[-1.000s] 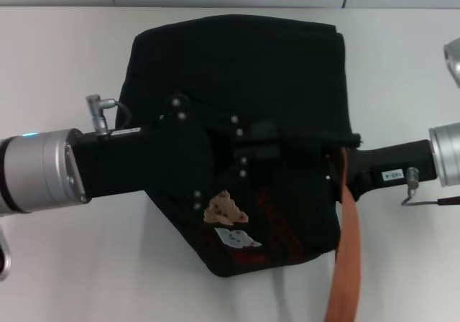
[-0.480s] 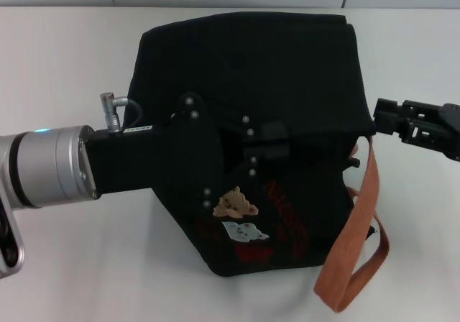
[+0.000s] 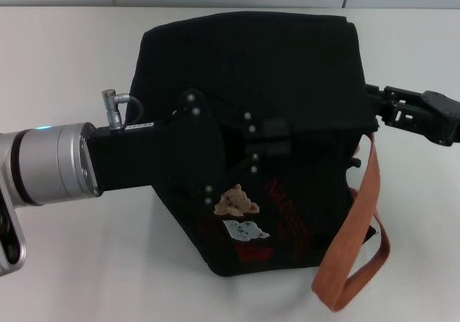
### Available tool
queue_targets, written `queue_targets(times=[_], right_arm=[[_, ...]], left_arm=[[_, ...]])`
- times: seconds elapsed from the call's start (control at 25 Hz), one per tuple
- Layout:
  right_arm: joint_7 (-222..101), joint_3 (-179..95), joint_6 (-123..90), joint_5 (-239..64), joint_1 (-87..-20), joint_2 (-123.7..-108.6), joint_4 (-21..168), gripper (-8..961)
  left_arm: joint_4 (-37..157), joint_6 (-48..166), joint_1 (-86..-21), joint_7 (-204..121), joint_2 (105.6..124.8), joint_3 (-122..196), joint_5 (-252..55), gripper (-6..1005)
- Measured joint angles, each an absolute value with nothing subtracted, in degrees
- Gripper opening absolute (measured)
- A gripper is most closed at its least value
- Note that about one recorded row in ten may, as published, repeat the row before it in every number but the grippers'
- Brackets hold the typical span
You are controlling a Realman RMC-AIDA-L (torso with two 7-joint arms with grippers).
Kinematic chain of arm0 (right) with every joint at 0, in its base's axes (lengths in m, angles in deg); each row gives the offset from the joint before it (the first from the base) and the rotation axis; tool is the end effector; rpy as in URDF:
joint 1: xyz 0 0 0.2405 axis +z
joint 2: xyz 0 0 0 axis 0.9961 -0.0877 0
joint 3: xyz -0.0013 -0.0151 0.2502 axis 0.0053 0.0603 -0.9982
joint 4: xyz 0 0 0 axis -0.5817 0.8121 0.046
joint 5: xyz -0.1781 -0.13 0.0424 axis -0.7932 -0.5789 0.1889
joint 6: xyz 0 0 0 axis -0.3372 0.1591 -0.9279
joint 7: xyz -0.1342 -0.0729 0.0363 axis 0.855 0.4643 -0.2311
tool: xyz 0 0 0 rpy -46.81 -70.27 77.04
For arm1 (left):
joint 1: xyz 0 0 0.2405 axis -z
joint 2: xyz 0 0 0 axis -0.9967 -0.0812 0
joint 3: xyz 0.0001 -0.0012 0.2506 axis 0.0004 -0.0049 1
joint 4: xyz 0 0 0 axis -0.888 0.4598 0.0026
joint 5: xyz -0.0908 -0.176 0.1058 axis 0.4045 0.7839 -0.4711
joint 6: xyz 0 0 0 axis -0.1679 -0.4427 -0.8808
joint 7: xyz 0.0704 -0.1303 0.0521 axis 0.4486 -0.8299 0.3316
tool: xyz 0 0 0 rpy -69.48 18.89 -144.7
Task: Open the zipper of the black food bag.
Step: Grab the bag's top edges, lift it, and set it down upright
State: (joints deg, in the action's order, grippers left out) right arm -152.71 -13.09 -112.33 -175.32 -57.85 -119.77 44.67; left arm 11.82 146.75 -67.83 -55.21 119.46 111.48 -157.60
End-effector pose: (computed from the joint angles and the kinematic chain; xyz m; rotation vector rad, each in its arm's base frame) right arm 0.2523 0.3121 0.0260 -2.6289 1.0337 1.2469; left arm -0.1723 0.2819 -0.0243 -2.2551 1.0703 -1.0100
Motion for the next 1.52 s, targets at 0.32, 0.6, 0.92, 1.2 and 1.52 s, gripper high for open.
queue_targets(times=[0.32,0.6,0.92,1.2,1.52], right_arm=[[-154.11,-13.39,-110.96,-175.26,-55.26,-119.69,47.18,488],[-154.94,-12.96,-109.75,-175.59,-54.08,-120.11,47.48,403],[-151.8,-13.22,-110.24,-175.35,-54.73,-120.86,46.81,305],[-150.08,-13.33,-110.44,-175.3,-56.32,-120.94,46.69,89],[-148.62,-16.88,-110.79,-174.75,-59.99,-121.0,47.27,6]], left_arm=[[11.64,146.79,-68.03,-55.21,119.46,111.48,-157.54,84],[11.75,146.73,-68.04,-55.0,119.46,111.48,-157.49,84],[11.83,146.73,-68.32,-54.86,119.46,111.48,-157.18,84],[12.31,146.71,-68.28,-54.96,119.46,111.34,-156.47,83],[13.42,145.57,-68.03,-55.24,119.46,111.39,-155.02,82]])
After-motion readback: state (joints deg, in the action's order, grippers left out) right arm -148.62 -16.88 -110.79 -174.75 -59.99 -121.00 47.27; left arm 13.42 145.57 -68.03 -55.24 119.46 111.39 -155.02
